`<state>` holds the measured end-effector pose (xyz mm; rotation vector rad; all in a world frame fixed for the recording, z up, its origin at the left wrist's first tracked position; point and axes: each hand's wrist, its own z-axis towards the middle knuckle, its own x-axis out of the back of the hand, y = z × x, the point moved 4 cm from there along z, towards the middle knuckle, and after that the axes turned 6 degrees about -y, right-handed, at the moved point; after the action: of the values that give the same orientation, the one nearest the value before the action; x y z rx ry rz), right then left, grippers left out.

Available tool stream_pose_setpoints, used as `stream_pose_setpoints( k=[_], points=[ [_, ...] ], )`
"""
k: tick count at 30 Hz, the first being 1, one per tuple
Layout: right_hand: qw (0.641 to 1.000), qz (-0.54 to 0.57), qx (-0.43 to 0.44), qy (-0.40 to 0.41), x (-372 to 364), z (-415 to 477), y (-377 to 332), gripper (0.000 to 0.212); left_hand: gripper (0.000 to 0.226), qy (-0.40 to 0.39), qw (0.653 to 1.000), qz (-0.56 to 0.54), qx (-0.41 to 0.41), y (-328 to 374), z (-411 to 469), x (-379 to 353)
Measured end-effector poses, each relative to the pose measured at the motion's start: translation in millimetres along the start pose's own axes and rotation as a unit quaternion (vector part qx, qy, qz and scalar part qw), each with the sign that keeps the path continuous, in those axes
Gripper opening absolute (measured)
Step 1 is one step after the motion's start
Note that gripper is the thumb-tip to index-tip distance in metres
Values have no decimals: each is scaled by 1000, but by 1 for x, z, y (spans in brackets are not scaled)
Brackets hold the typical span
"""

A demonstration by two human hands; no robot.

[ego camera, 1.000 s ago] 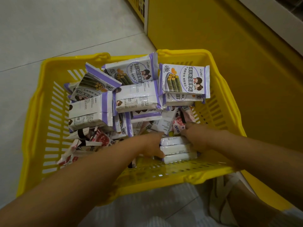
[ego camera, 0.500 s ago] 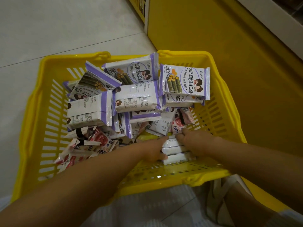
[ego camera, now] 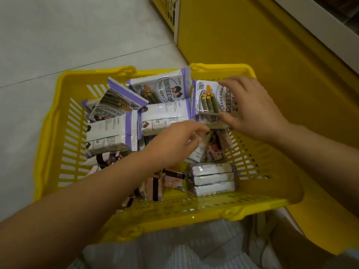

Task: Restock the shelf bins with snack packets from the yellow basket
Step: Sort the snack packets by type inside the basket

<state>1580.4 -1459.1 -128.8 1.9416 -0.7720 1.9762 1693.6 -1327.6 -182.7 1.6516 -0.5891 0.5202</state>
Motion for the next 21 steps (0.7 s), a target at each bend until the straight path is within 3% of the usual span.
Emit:
stream_pose_setpoints(
  k=[2, 5, 10, 13, 15, 17, 21],
  points=[
    [997, 43, -10, -69, -2, 20, 6, 68, 30, 52, 996, 58, -31, 3, -2, 12],
    [992, 6, -11, -125, -3, 41, 14, 70, 34, 123, 959, 248, -61, -4, -4, 27],
    [975, -62, -42, -210, -10, 63, 25, 79, 83, 18, 916, 394, 67, -50, -2, 37],
    [952, -25, -80, -294, -18, 70, 32, 87, 90, 15, 898, 433, 76, -60, -2, 38],
    [938, -15, -89, -336, -27, 70, 34, 75, 88, 28, 898, 433, 72, -61, -2, 40],
    [942, -27, -78, -325, -35, 69, 34, 61, 84, 49, 900, 430, 61, -60, -3, 42],
    [981, -36, -36, -187, -25, 62, 35, 51, 79, 114, 893, 434, 31, -59, -9, 48]
  ],
)
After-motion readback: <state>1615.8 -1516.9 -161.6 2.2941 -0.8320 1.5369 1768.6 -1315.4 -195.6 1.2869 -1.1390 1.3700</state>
